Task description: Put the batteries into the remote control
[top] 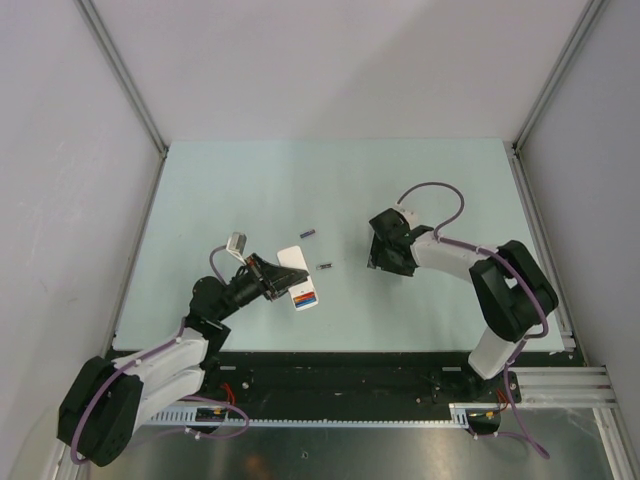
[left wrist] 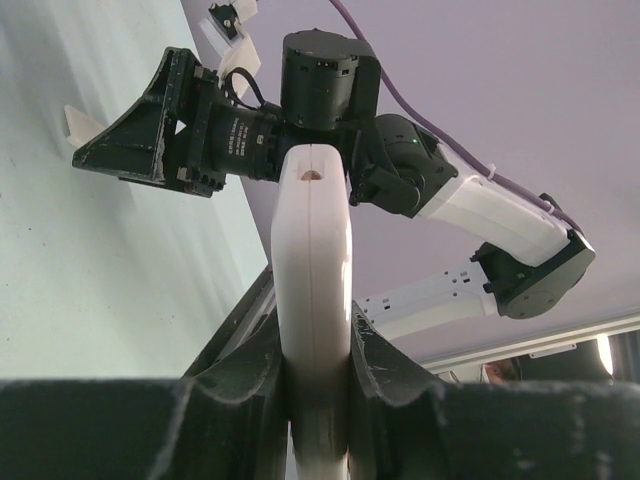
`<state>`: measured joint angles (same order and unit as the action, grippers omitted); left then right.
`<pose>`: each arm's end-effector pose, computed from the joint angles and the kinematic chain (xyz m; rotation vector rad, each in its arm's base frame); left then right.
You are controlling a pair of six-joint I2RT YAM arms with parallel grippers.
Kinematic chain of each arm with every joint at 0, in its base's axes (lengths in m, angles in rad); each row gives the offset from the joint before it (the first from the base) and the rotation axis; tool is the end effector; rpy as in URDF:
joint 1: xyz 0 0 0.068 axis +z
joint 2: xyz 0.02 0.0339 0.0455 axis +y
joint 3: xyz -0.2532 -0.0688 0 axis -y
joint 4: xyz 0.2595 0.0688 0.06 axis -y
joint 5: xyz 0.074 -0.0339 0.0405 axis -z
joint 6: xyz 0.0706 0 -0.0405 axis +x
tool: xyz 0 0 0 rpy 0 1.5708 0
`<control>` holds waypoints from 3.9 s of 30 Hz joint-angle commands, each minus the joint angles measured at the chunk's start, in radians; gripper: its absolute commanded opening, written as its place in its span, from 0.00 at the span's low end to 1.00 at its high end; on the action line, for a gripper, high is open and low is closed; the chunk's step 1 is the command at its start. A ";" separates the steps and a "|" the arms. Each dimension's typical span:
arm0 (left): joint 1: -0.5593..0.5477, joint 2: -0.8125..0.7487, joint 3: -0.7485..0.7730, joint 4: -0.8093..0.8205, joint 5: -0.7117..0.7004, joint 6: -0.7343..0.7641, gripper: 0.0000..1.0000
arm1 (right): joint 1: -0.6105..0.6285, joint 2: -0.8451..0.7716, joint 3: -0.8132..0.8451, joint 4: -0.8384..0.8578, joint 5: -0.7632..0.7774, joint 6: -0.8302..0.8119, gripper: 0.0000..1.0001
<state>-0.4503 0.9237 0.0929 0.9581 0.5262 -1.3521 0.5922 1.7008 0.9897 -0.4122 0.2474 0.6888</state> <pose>0.1832 -0.1279 0.1815 -0.2695 1.7369 -1.7783 0.3002 0.1812 0.1122 0.2018 2.6300 0.0957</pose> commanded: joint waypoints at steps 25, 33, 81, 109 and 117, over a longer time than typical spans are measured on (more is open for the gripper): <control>0.009 -0.016 0.005 0.027 -0.008 -0.001 0.00 | -0.020 0.198 0.161 -0.180 0.098 0.198 0.67; 0.009 -0.025 -0.002 0.027 -0.009 -0.002 0.00 | -0.022 0.224 0.221 -0.194 0.072 0.251 0.72; 0.004 0.121 0.073 0.010 -0.095 0.030 0.00 | 0.196 -0.206 0.147 -0.361 0.041 -0.227 0.00; -0.145 0.550 0.288 0.392 -0.272 -0.067 0.00 | 0.452 -0.198 0.603 -0.614 0.009 -0.176 0.00; -0.145 0.557 0.301 0.390 -0.250 -0.078 0.00 | 0.460 -0.129 0.656 -0.637 0.012 -0.181 0.00</control>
<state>-0.5892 1.4837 0.3561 1.2694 0.2722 -1.4082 1.0409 1.5509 1.5761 -1.0290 0.2462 0.5152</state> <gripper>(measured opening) 0.261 0.541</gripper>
